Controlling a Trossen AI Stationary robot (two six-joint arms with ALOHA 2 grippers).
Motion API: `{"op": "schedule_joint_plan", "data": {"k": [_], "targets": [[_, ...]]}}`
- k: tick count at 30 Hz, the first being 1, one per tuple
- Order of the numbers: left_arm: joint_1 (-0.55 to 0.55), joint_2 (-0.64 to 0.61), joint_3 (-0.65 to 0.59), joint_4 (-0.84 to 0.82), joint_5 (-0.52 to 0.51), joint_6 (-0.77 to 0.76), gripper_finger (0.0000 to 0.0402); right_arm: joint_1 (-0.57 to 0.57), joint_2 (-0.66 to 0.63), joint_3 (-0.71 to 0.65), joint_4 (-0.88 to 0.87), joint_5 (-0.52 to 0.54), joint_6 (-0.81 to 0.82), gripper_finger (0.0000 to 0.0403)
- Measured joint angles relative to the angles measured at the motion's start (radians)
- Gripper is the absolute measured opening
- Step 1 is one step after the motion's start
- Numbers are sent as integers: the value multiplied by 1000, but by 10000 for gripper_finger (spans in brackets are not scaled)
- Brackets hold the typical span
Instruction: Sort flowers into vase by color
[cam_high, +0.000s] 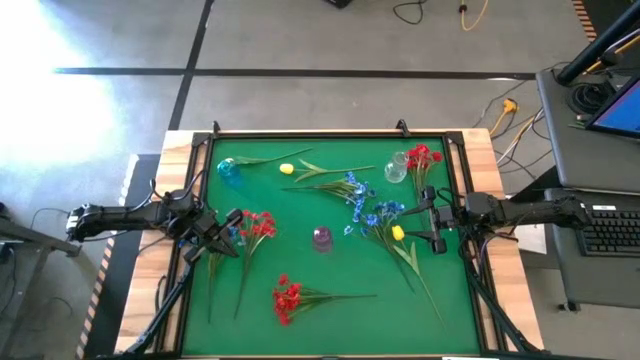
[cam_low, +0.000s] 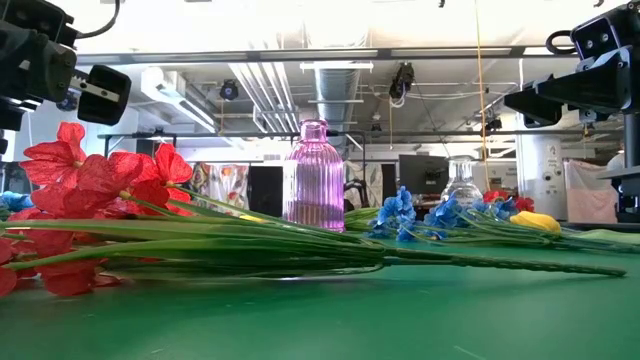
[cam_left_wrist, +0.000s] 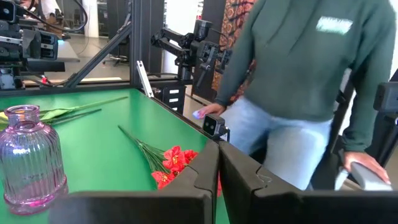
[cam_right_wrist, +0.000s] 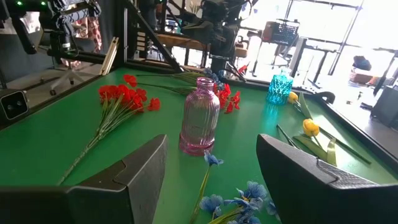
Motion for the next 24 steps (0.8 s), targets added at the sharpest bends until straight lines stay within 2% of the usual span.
{"op": "schedule_joint_plan", "data": {"k": [18,24], "targets": [[0,0,0,0,0,0,0,0,0,0,0,0,0,240],[1,0,0,9,-11,213,0,0,0,0,0,0,0,240]]}}
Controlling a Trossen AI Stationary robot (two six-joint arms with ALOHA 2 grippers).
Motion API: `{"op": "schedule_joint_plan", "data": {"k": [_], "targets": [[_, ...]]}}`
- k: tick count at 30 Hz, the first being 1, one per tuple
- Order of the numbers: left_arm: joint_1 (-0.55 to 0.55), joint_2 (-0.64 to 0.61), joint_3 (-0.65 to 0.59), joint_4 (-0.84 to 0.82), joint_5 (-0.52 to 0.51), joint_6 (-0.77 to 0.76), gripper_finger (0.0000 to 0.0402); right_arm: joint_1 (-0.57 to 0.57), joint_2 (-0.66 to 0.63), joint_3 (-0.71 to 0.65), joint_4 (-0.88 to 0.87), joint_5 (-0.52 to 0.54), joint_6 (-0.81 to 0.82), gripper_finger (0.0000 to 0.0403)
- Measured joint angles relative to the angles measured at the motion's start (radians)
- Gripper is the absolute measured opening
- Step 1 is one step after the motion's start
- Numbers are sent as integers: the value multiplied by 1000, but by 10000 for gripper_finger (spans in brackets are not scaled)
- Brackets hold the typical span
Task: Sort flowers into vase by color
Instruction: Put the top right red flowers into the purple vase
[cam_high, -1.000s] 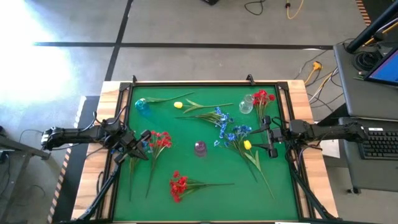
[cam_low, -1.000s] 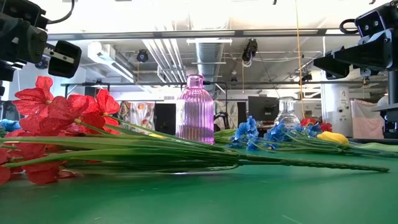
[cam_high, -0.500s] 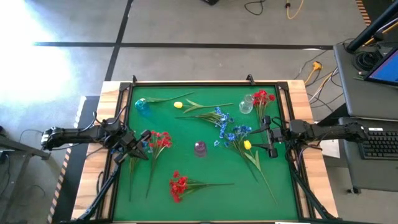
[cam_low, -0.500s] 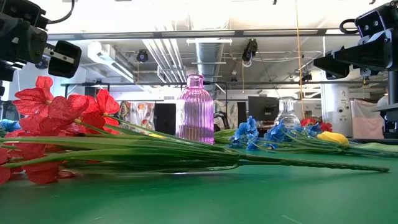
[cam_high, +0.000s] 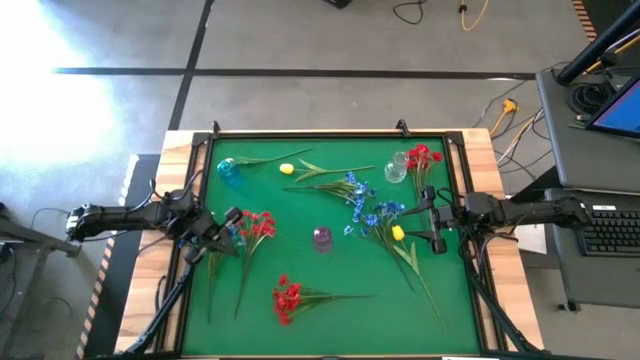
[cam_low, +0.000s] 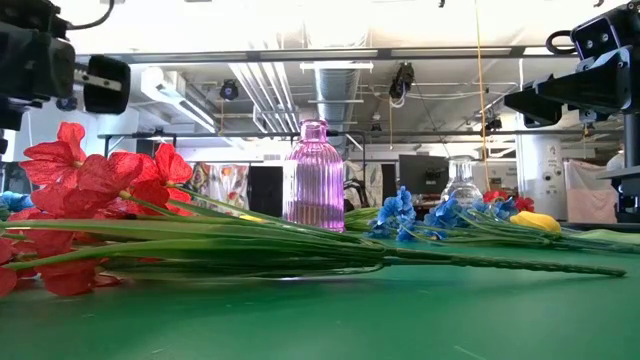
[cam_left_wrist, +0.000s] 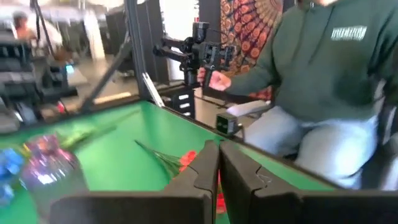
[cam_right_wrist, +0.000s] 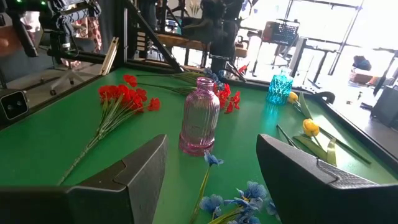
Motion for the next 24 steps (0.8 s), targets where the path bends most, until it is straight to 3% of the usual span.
{"op": "schedule_joint_plan", "data": {"k": [3,5,9,12,16,19,24], "targets": [[-1,2,0,63,-14,117,0,0,0,0,0,0,0,240],[-1,2,0,161,-8,91,0,0,0,0,1,-1,38,240],[-1,2,0,439,-7,-133,0,2,0,0,5,5,415,240],[-1,2,0,601,-10,-303,0,0,0,0,20,59,477,240],[-1,1,0,760,-11,-366,0,-2,1,0,103,60,560,240],[-1,20,14,730,-67,-366,0,-2,12,16,130,60,581,240],[-1,135,107,466,-328,-356,0,-5,80,121,111,116,602,240]]}}
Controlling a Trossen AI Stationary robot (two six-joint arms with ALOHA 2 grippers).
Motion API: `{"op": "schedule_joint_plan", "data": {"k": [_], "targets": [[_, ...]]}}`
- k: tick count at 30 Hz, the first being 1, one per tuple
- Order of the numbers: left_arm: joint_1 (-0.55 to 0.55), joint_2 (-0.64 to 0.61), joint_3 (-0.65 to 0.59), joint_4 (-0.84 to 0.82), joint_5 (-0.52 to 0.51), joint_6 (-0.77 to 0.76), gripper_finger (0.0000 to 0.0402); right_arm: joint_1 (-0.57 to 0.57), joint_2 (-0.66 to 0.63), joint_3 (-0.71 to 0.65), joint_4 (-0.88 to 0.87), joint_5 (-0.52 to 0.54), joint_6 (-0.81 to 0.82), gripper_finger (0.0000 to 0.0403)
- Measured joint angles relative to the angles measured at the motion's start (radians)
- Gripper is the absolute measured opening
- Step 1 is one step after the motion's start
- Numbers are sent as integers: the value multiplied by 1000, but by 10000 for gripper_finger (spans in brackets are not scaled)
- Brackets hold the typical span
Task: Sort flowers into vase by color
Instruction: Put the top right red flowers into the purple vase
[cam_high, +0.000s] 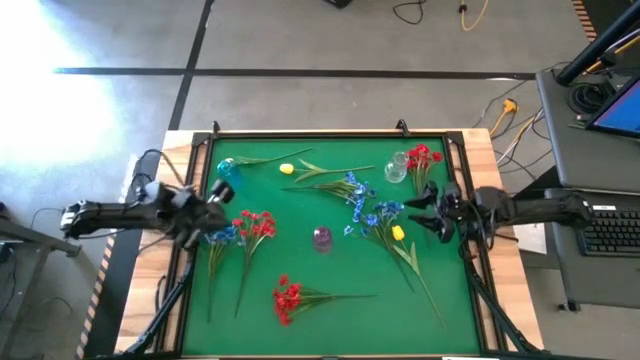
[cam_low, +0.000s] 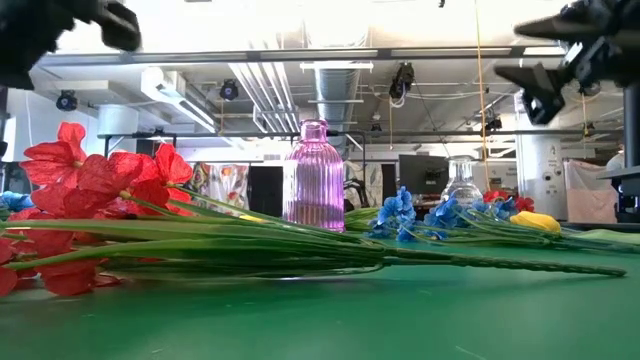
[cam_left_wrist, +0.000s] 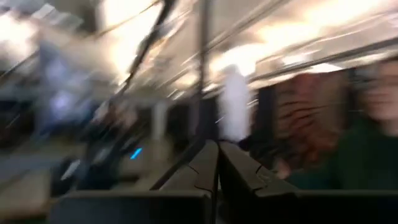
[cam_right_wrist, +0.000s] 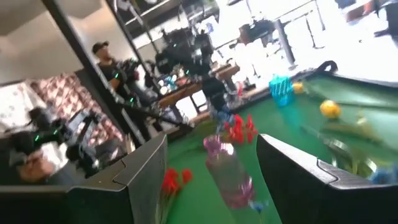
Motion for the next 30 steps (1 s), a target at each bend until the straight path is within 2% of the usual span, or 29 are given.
{"op": "schedule_joint_plan", "data": {"k": [10,17,30], "targets": [[0,220,261,-397,-18,-61,0,-2,146,295,-405,156,61,240],[0,316,403,-641,-18,-74,0,-2,202,410,-566,162,174,240],[0,421,439,-676,-18,-78,0,-2,234,425,-552,162,213,240]]}}
